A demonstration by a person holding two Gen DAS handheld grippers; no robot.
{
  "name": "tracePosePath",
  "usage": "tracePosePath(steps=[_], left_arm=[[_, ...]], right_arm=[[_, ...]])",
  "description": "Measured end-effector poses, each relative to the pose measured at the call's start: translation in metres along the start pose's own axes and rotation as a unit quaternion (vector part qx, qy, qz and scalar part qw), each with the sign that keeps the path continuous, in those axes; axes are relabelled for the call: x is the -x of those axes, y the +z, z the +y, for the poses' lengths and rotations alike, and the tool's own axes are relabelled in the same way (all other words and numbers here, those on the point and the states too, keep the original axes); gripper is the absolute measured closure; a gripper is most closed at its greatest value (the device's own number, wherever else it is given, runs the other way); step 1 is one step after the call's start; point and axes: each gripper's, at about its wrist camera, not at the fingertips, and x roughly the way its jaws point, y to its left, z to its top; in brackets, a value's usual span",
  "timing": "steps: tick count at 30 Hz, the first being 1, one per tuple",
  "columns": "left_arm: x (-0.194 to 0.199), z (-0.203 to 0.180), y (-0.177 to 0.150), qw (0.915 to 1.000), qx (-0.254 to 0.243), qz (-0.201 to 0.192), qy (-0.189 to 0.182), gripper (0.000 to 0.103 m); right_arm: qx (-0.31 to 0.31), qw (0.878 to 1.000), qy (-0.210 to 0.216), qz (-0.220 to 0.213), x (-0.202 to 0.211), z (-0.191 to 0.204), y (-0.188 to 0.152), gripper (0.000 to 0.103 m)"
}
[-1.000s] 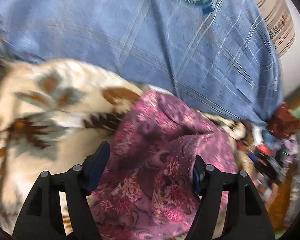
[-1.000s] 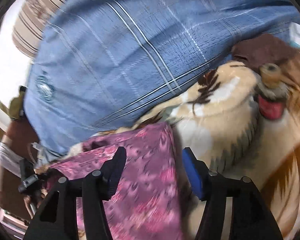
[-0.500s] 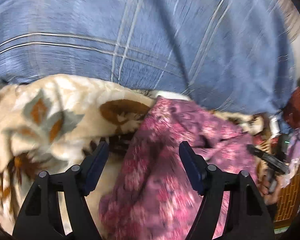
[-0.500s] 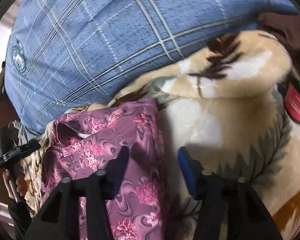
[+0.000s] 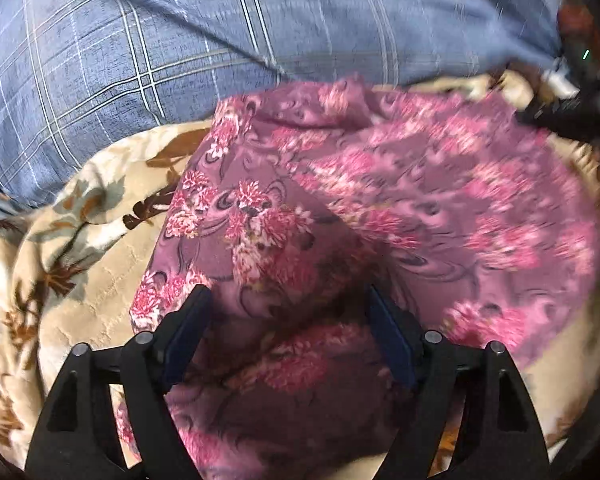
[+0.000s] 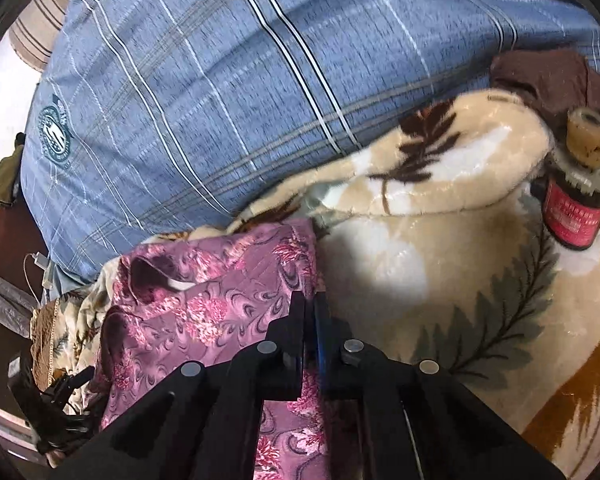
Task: Fold small clothes
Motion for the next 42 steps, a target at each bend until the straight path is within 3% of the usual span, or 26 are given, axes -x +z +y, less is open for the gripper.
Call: tracePosePath(steps=[2,4,5,6,7,10,12,14,17,19,21,23,24,26,28,29,30,31,32,33,34,36,38,42], left_arm=[[-0.004,0.007,0.005,0.9999,0.013,-0.005,0.01,0.028],[-0.003,0.009,0.01,0.9992,-0.006,-0.021,0.033,0.049],[-0.005,0.009,0.012,0.9988,-0.025,-0.02,0.037,0.088],[-0.009,0.014,0.015,0.9991,-0.028,-0.004,0.032,0.1],[-0.008,0.022,0.018,0.9997,-0.019,-0.001,0.015,0.101],[0.017,0.055,0.028,0.9983,0.021,-0.05,-0.019,0.101],[0.037,0.099,0.04,0.9899,0.091,-0.088,-0.064,0.101],[0.043,0.131,0.052,0.9826,0.127,-0.113,-0.075,0.101],[0.034,0.16,0.078,0.9756,0.151,-0.131,-0.09,0.101],[0.01,0.167,0.094,0.9768,0.151,-0.121,-0.091,0.101],[-0.04,0.169,0.106,0.9808,0.162,-0.072,-0.08,0.1],[-0.086,0.169,0.106,0.9779,0.185,-0.023,-0.094,0.099],[-0.111,0.167,0.102,0.976,0.193,0.015,-0.101,0.093],[-0.128,0.168,0.095,0.9704,0.21,0.043,-0.112,0.09],[-0.112,0.178,0.087,0.9618,0.24,0.031,-0.128,0.076],[-0.102,0.184,0.083,0.9569,0.255,0.029,-0.136,0.063],[-0.088,0.19,0.077,0.9515,0.271,0.018,-0.145,0.053],[-0.063,0.196,0.066,0.9462,0.285,-0.009,-0.154,0.048],[-0.047,0.198,0.058,0.9448,0.288,-0.023,-0.155,0.04],[-0.028,0.2,0.047,0.9446,0.291,-0.033,-0.148,0.034],[-0.013,0.199,0.035,0.9445,0.295,-0.036,-0.139,0.032],[0.011,0.194,0.003,0.9415,0.308,-0.039,-0.133,0.025],[0.02,0.182,-0.032,0.9373,0.319,-0.022,-0.139,0.025],[0.01,0.158,-0.095,0.9099,0.374,0.003,-0.18,0.025]], right_arm=[[-0.005,1.0,0.007,0.003,-0.004,-0.002,0.0,0.094],[-0.011,1.0,0.021,0.011,-0.008,-0.004,0.001,0.099],[-0.011,1.0,0.022,0.012,-0.009,-0.004,0.001,0.099],[-0.013,1.0,0.016,0.007,-0.009,-0.006,0.001,0.099],[-0.017,1.0,0.016,0.004,-0.007,-0.008,0.002,0.099],[-0.028,0.999,0.034,-0.015,0.006,-0.015,0.006,0.1],[-0.025,0.999,0.038,-0.025,0.015,-0.015,0.009,0.1],[-0.022,0.998,0.038,-0.041,0.027,-0.014,0.011,0.1],[-0.025,0.997,0.031,-0.068,0.04,-0.015,0.015,0.1],[-0.03,0.996,0.019,-0.078,0.042,-0.019,0.016,0.1],[-0.038,0.997,-0.001,-0.067,0.032,-0.026,0.019,0.1],[-0.044,0.998,-0.022,-0.045,0.01,-0.029,0.018,0.1],[-0.039,0.998,-0.038,-0.03,-0.004,-0.029,0.018,0.1],[-0.03,0.998,-0.047,-0.01,-0.017,-0.027,0.016,0.099],[-0.03,0.999,-0.046,0.003,-0.019,-0.024,0.017,0.093],[-0.029,0.998,-0.049,-0.003,-0.01,-0.021,0.017,0.091],[-0.026,0.999,-0.044,-0.01,-0.001,-0.017,0.018,0.083],[-0.022,0.999,-0.035,-0.024,0.014,-0.012,0.018,0.069],[-0.021,0.999,-0.028,-0.039,0.029,-0.008,0.015,0.06],[-0.022,0.998,-0.019,-0.056,0.046,-0.003,0.011,0.044],[-0.025,0.997,-0.008,-0.069,0.061,0.001,0.006,0.037],[-0.033,0.996,0.03,-0.08,0.086,0.009,-0.016,0.036],[-0.045,0.994,0.062,-0.072,0.097,0.011,-0.05,0.035],[-0.078,0.993,0.067,-0.065,0.102,0.008,-0.121,0.033]])
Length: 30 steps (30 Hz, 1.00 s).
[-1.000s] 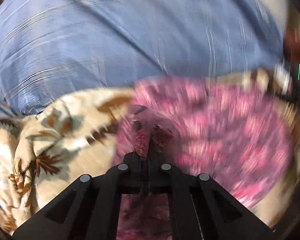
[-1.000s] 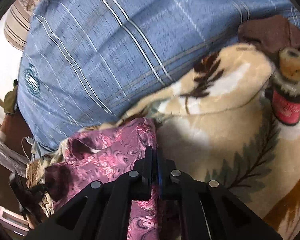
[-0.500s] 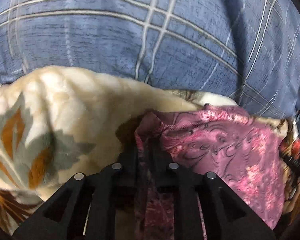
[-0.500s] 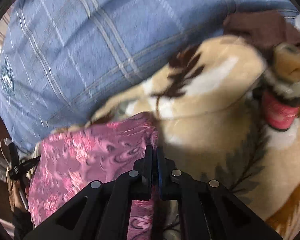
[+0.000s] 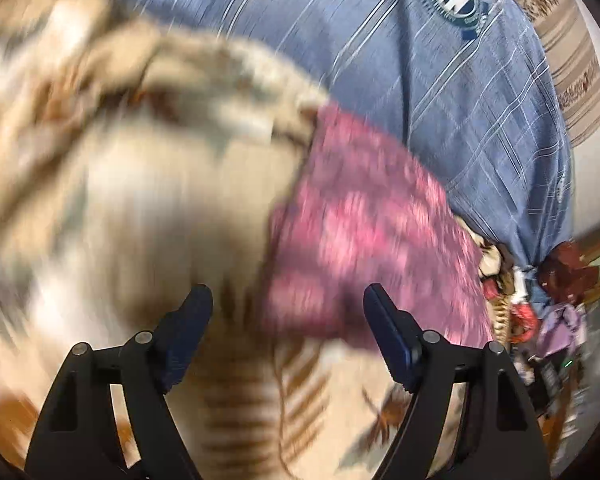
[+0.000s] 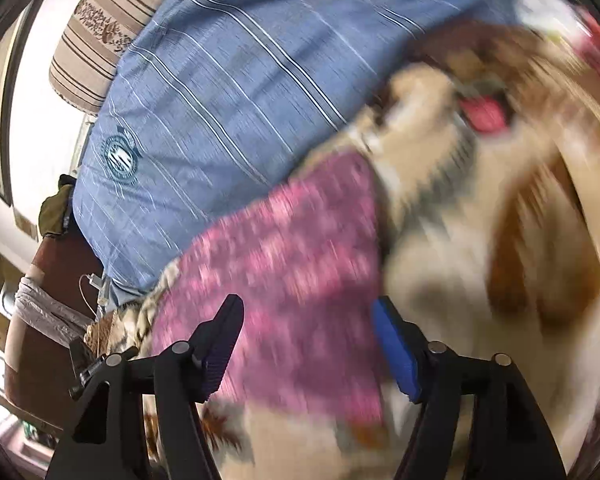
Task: Fold small clothes
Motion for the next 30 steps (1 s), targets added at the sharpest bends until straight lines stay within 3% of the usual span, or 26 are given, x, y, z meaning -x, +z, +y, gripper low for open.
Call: tracePosePath(steps=[4,6,7,10,11,13,17,21,22,23,24,25,27,30], left_arm=[[-0.013,-0.006,-0.013,0.9976,0.027,0.038,-0.052,0.025],[-0.009,-0.008,-0.019,0.996,0.033,0.034,-0.076,0.025],[-0.01,-0.005,-0.022,0.9928,0.048,0.033,-0.105,0.025],[-0.018,0.001,-0.026,0.985,0.079,0.048,-0.146,0.025],[-0.019,0.002,-0.026,0.9834,0.09,0.04,-0.152,0.025],[-0.019,0.003,-0.025,0.9813,0.101,0.027,-0.162,0.025],[-0.024,0.005,-0.027,0.9774,0.128,0.002,-0.169,0.025],[-0.029,-0.005,-0.021,0.9807,0.127,-0.022,-0.147,0.026],[-0.03,-0.006,-0.018,0.9818,0.123,-0.027,-0.143,0.031],[-0.029,-0.009,-0.017,0.9855,0.109,-0.036,-0.126,0.05],[-0.029,-0.011,-0.015,0.9893,0.093,-0.039,-0.106,0.082],[-0.032,-0.013,-0.013,0.9909,0.085,-0.035,-0.098,0.091],[-0.028,-0.01,-0.013,0.9905,0.08,-0.039,-0.105,0.096],[0.001,-0.027,-0.014,0.9932,0.034,-0.065,-0.091,0.097]], right_arm=[[-0.027,0.999,0.014,0.026,-0.002,-0.02,-0.038,0.033],[-0.045,0.998,0.024,0.031,-0.002,-0.027,-0.044,0.033],[-0.052,0.998,0.035,0.025,-0.002,-0.03,-0.046,0.033],[-0.082,0.994,0.067,0.042,-0.019,-0.035,-0.048,0.036],[-0.089,0.992,0.072,0.045,-0.024,-0.037,-0.049,0.037],[-0.103,0.991,0.08,0.038,-0.033,-0.037,-0.049,0.048],[-0.111,0.988,0.103,0.031,-0.038,-0.037,-0.044,0.052],[-0.105,0.99,0.085,0.045,-0.05,-0.04,-0.043,0.077],[-0.099,0.991,0.081,0.044,-0.05,-0.039,-0.044,0.079],[-0.09,0.992,0.074,0.042,-0.048,-0.037,-0.043,0.081],[-0.081,0.993,0.071,0.038,-0.047,-0.034,-0.043,0.083],[-0.07,0.995,0.065,0.034,-0.046,-0.032,-0.042,0.086],[-0.062,0.996,0.054,0.032,-0.046,-0.03,-0.042,0.091],[-0.048,0.998,0.038,0.031,-0.037,-0.024,-0.04,0.096]])
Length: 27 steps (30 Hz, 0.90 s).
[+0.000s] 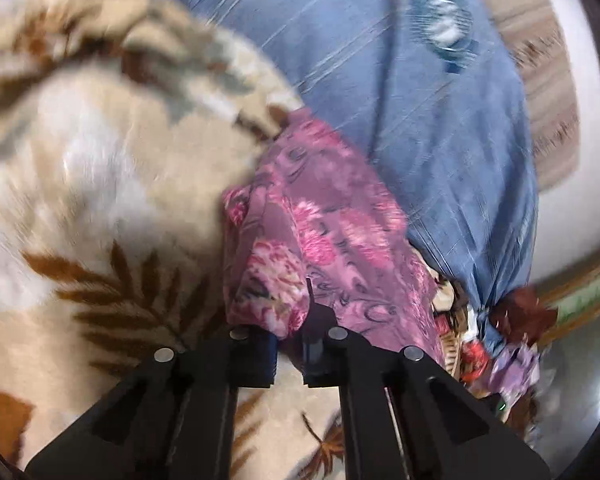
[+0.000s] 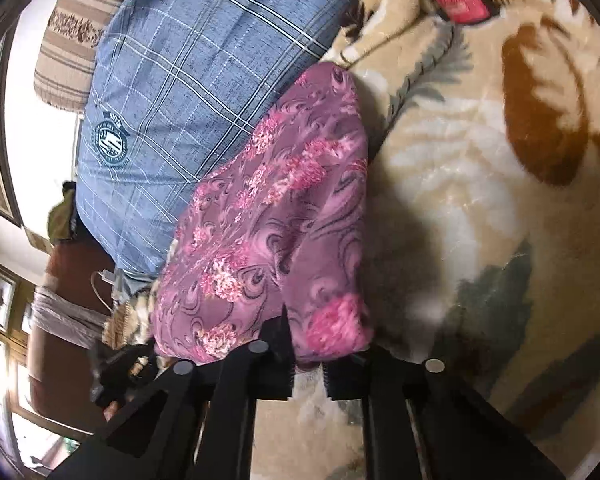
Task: Fold small clothes
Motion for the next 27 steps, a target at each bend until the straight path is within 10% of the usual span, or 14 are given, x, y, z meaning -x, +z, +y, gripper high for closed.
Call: tracePosePath(steps=[7,12,16,18,21,27], left_arm=[[0.102,-0.025,-0.056,0.9989,-0.02,0.016,0.039,0.097],[0.072,0.043,-0.11,0.9915,0.028,0.078,0.1,0.094],[0.076,0.049,-0.115,0.993,0.04,0.054,0.097,0.081],[0.086,0.039,-0.115,0.9921,0.017,0.037,0.119,0.052],[0.1,0.024,-0.126,0.9913,-0.006,0.029,0.129,0.05],[0.101,-0.046,-0.159,0.9926,-0.102,0.019,0.063,0.048]], right_arm=[[0.039,0.998,-0.031,0.024,0.088,0.042,-0.045,0.096],[0.014,0.993,-0.09,0.078,0.068,0.009,-0.099,0.095],[-0.048,0.99,-0.104,0.077,0.062,-0.014,-0.111,0.074],[-0.044,0.991,-0.115,0.048,0.086,0.0,-0.112,0.058],[0.019,0.986,-0.163,0.003,0.117,0.037,-0.117,0.049],[0.152,0.986,-0.068,0.033,0.086,0.11,-0.131,0.049]])
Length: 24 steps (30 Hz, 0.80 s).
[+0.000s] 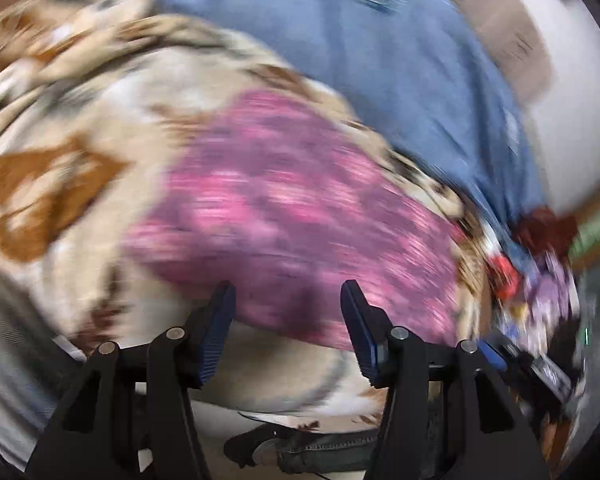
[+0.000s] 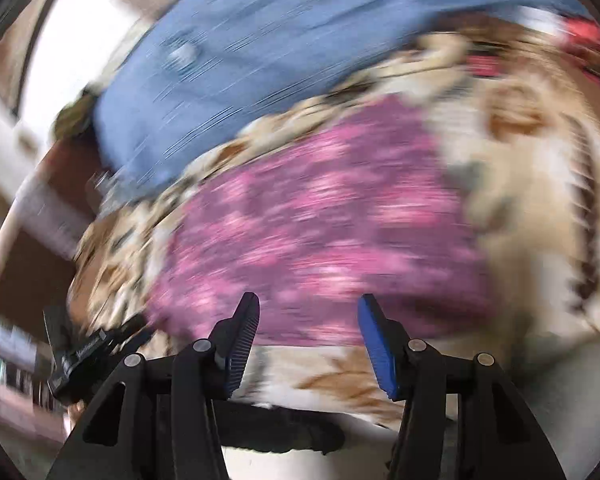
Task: Fold small clothes
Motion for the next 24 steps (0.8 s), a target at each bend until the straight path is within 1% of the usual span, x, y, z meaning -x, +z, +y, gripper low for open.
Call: tracePosePath(steps=[1,3,4,5,6,7,9,11,12,14,15,16,17,18,19,20,21,22,23,24], left_arm=[[-0.006,-0.011,-0.002,0.9998,-0.019,0.005,0.0,0.048],[-0.027,-0.034,-0.006,0.998,-0.059,0.021,0.008,0.048],[-0.037,-0.041,-0.006,0.9971,-0.07,0.027,0.009,0.048],[-0.051,-0.046,-0.008,0.9955,-0.084,0.037,0.025,0.048],[-0.063,-0.047,-0.01,0.9933,-0.093,0.044,0.052,0.048],[-0.068,-0.047,-0.012,0.9919,-0.099,0.046,0.065,0.048],[-0.075,-0.041,-0.017,0.9904,-0.106,0.041,0.078,0.048],[-0.078,-0.041,-0.022,0.9886,-0.121,0.032,0.083,0.048],[-0.079,-0.044,-0.024,0.9859,-0.137,0.028,0.092,0.047],[-0.08,-0.049,-0.026,0.9809,-0.161,0.029,0.106,0.047],[-0.078,-0.049,-0.025,0.9809,-0.161,0.033,0.104,0.048],[-0.072,-0.047,-0.022,0.9838,-0.149,0.039,0.092,0.048],[-0.06,-0.038,-0.017,0.9898,-0.12,0.036,0.067,0.048],[-0.049,-0.028,-0.012,0.9945,-0.09,0.026,0.048,0.046],[-0.037,-0.014,-0.008,0.9979,-0.052,0.015,0.035,0.044],[-0.025,0.005,-0.004,0.9997,-0.005,0.006,0.024,0.04],[-0.015,0.025,-0.001,0.999,0.043,0.0,0.013,0.039],[-0.008,0.045,0.0,0.9958,0.091,-0.004,-0.001,0.039],[-0.001,0.067,-0.001,0.9893,0.144,-0.01,-0.016,0.039],[0.005,0.083,-0.003,0.9829,0.182,-0.018,-0.018,0.038]], right_arm=[[0.016,1.0,0.011,0.009,-0.015,0.012,0.001,0.051],[0.038,0.999,0.015,0.023,-0.039,0.028,0.0,0.053],[0.054,0.998,0.005,0.028,-0.05,0.035,-0.001,0.053],[0.071,0.997,-0.011,0.029,-0.06,0.04,-0.004,0.053],[0.083,0.995,-0.033,0.032,-0.068,0.043,-0.007,0.054],[0.089,0.994,-0.048,0.037,-0.075,0.045,-0.01,0.055],[0.097,0.992,-0.069,0.045,-0.086,0.044,-0.015,0.058],[0.113,0.986,-0.108,0.049,-0.095,0.038,-0.022,0.058],[0.114,0.986,-0.114,0.053,-0.1,0.035,-0.024,0.058],[0.109,0.987,-0.111,0.051,-0.105,0.027,-0.026,0.057],[0.111,0.986,-0.113,0.051,-0.104,0.027,-0.025,0.058],[0.115,0.985,-0.117,0.053,-0.102,0.029,-0.025,0.058],[0.115,0.985,-0.117,0.053,-0.097,0.031,-0.024,0.057],[0.113,0.986,-0.11,0.05,-0.093,0.033,-0.024,0.054],[0.106,0.989,-0.09,0.043,-0.084,0.035,-0.023,0.052],[0.1,0.992,-0.071,0.037,-0.079,0.038,-0.023,0.052],[0.093,0.994,-0.05,0.034,-0.073,0.04,-0.022,0.052],[0.086,0.995,-0.029,0.031,-0.069,0.042,-0.02,0.047],[0.081,0.996,-0.011,0.028,-0.067,0.045,-0.018,0.045],[0.076,0.997,0.004,0.027,-0.066,0.049,-0.015,0.039]])
